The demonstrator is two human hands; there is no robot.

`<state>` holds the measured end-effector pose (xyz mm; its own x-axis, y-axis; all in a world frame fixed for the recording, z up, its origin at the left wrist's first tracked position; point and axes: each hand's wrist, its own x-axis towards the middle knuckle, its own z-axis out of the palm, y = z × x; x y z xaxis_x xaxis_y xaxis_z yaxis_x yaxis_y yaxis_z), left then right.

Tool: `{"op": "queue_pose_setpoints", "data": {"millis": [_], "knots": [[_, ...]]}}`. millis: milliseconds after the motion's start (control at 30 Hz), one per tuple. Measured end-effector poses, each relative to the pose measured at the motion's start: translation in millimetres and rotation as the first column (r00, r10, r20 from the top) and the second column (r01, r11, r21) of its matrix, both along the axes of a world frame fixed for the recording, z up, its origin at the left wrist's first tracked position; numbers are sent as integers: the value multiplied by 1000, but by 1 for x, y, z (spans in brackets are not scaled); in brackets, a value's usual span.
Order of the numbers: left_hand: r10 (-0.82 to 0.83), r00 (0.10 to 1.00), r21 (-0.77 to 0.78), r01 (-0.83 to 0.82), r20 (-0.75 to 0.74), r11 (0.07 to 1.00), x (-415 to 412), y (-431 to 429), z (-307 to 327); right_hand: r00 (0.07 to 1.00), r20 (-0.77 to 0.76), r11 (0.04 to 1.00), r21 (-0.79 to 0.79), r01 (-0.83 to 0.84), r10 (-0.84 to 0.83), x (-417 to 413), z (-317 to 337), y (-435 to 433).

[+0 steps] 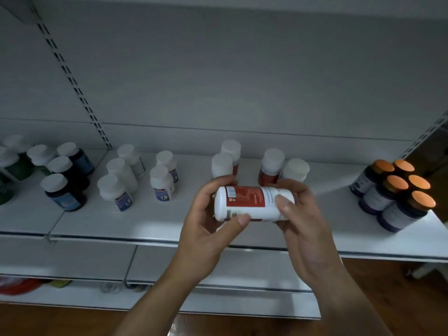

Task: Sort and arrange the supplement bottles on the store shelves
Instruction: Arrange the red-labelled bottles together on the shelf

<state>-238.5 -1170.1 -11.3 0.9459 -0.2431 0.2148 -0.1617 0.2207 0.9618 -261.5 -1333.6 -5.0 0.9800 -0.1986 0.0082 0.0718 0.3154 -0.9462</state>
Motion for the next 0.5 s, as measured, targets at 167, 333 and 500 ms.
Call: {"op": "queue_pose_setpoints", "data": {"millis": [167, 333, 500], "knots": [[73, 984, 84, -60, -162, 995, 0, -2, 2, 994, 49, 955, -286, -77, 95, -6, 3, -3], [-107, 988, 66, 115, -113, 991, -1, 3, 2, 999, -51, 977, -214, -20, 9, -6, 4, -3], [-37, 988, 19, 40, -148, 999, 0, 2, 5, 997, -33, 969, -233, -78, 72, -10, 2, -6]]}}
